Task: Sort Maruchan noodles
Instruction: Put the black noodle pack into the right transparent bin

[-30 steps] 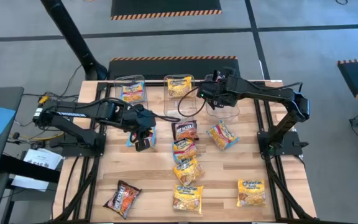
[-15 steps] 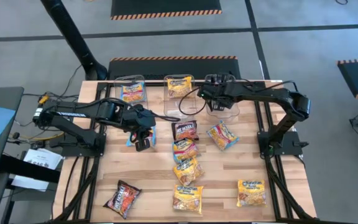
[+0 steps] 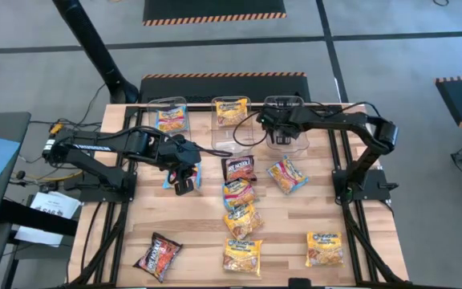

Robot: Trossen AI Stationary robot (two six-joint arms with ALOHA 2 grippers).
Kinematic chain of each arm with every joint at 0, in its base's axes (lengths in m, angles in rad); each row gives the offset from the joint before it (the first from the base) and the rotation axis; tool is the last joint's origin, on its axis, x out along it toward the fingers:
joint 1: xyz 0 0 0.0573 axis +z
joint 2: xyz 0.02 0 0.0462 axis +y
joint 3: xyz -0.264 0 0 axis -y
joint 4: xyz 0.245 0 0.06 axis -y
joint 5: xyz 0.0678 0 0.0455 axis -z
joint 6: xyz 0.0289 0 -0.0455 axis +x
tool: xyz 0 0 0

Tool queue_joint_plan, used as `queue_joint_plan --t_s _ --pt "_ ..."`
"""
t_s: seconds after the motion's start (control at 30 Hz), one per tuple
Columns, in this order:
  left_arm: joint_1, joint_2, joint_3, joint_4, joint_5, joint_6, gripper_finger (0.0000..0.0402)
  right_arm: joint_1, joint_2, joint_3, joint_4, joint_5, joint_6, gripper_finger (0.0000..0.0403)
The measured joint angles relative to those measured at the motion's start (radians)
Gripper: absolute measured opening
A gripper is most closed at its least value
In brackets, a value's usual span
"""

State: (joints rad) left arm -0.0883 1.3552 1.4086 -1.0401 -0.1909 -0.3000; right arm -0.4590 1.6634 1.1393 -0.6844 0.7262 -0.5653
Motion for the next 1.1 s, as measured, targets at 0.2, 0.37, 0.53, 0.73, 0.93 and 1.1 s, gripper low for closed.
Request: queue_joint_plan --t_s 0.2,0.37,0.53,0.73,0.93,1.1 --pt "0.000 0.000 0.000 0.000 0.000 -0.001 0.0073 0.001 0.007 0.000 0.010 -0.023 -0.015 0.0043" --pt "0.000 0.000 0.000 0.000 0.000 -0.010 0.0073 0.001 0.007 0.000 0.016 -0.024 -0.012 0.0068" --pt "0.000 0.000 0.000 0.000 0.000 -0.011 0.0073 0.005 0.007 0.000 0.012 -0.024 -0.008 0.0092" --pt "0.000 0.000 0.000 0.000 0.000 -0.011 0.0073 0.009 0.007 0.000 0.011 -0.024 0.016 0.0120" --pt "0.000 0.000 0.000 0.000 0.000 -0.011 0.0073 0.010 0.007 0.001 -0.004 -0.019 0.018 0.0125" --pt "0.000 0.000 0.000 0.000 0.000 -0.011 0.0073 0.028 0.006 0.002 -0.025 0.034 0.036 0.0125"
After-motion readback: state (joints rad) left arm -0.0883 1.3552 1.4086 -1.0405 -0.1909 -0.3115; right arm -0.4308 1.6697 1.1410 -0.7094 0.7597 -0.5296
